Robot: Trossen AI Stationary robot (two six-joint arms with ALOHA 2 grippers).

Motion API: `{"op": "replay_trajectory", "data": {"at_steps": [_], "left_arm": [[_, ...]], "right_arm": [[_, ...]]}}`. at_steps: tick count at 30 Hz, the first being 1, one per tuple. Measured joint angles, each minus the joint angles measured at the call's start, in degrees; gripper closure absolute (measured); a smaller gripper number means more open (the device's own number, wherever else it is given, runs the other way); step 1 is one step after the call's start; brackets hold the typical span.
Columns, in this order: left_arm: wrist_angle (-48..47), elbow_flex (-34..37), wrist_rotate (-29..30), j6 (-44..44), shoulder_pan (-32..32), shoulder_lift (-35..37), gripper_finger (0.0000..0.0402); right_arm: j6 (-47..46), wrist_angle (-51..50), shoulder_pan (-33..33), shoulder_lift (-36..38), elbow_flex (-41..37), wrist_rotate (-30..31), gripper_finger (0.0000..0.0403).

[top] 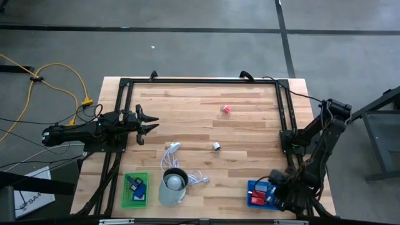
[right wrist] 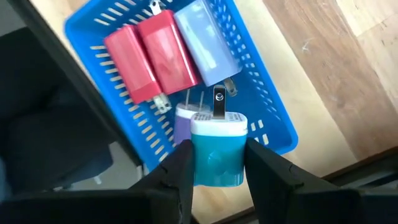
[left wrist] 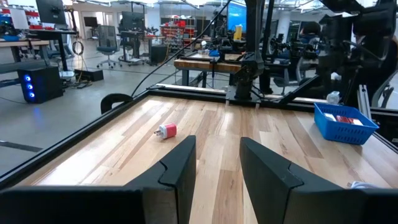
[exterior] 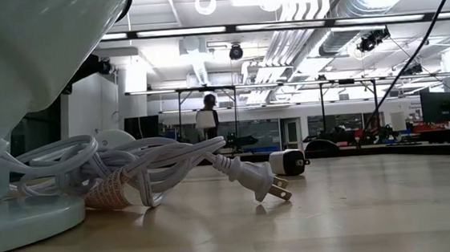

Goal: Pick & Place Office items
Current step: Put the blue charger adapter into the blue basket

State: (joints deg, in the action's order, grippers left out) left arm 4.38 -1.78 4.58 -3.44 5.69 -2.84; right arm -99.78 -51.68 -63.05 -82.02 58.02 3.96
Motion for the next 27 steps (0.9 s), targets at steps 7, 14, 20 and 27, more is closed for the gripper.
{"op": "replay_trajectory", "data": {"at_steps": [7, 14, 20, 27], "left_arm": [[0.0, 0.0, 0.0, 0.0, 0.0, 0.0, 0.0281], [0.0, 0.0, 0.0, 0.0, 0.0, 0.0, 0.0281], [0.0, 0.0, 0.0, 0.0, 0.0, 0.0, 0.0281], [0.0, 0.0, 0.0, 0.0, 0.0, 0.0, 0.0281]], "right_arm": [[0.6, 0.6, 0.0, -4.9, 0.0, 0.1, 0.0293], [1.0, 2.3, 0.0, -9.9, 0.0, -1.5, 0.0293], [1.0, 2.6, 0.0, -10.6, 0.0, -1.7, 0.0293], [1.0, 2.6, 0.0, -10.6, 0.0, -1.4, 0.0279]]}}
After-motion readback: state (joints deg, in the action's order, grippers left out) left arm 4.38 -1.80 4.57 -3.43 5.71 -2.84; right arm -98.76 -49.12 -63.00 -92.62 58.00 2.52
